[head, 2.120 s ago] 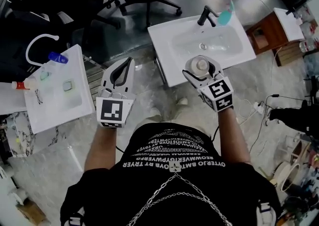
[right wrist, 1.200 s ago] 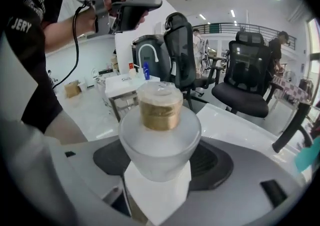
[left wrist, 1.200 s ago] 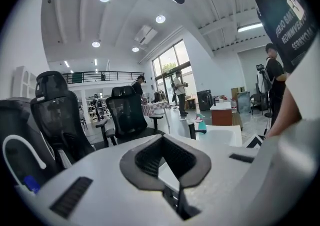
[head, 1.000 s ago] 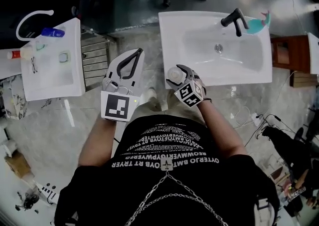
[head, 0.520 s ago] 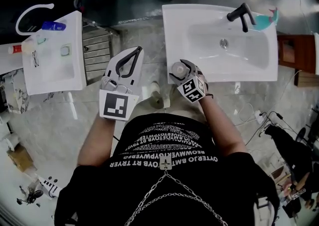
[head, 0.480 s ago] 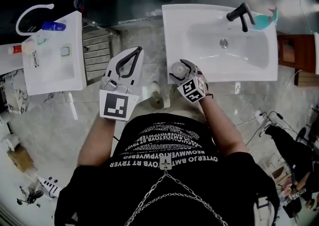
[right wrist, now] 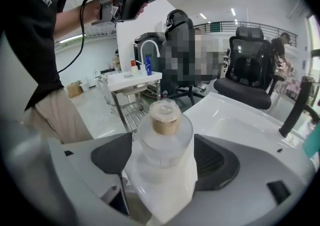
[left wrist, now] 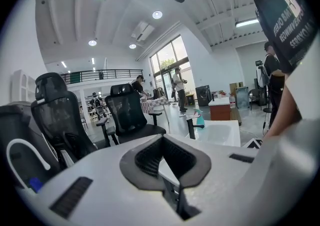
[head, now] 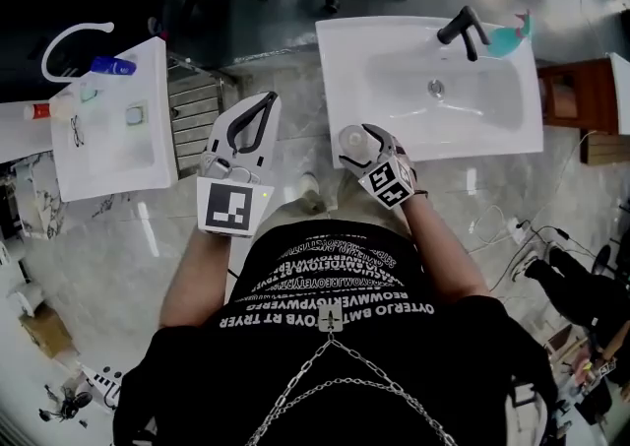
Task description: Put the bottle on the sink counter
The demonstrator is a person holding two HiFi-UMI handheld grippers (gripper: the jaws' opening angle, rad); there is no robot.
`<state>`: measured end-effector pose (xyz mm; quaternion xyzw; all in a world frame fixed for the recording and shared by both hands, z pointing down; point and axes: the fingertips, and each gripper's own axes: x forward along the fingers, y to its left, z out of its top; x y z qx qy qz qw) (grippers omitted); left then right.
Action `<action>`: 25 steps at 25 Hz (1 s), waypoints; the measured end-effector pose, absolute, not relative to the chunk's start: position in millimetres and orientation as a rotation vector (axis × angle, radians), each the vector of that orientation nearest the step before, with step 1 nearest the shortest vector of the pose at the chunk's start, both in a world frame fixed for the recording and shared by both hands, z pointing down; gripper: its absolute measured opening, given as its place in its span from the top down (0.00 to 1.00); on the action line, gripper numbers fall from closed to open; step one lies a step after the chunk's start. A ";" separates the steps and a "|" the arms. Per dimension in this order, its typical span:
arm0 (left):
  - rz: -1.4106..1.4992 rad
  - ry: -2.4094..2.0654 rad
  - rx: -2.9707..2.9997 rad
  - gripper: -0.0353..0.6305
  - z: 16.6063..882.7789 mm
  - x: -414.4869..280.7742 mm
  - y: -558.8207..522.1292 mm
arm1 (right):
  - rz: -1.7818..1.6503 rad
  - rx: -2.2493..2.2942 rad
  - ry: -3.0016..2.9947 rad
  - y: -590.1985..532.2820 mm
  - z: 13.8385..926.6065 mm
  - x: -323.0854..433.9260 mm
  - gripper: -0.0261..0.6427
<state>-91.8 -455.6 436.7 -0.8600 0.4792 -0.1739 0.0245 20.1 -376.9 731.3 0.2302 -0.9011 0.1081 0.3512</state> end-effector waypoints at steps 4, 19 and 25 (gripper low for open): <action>-0.480 1.487 -2.651 0.94 423.0 -98.3 -455.5 | 0.298 0.702 -2.324 -375.7 687.1 50.1 0.42; -0.363 1.351 -2.701 0.94 368.9 -97.4 -412.5 | 0.123 1.444 -2.364 -401.0 433.2 102.1 0.97; -0.332 1.262 -2.749 0.94 362.1 -91.9 -391.1 | 0.109 1.506 -2.343 -382.7 411.7 90.9 0.97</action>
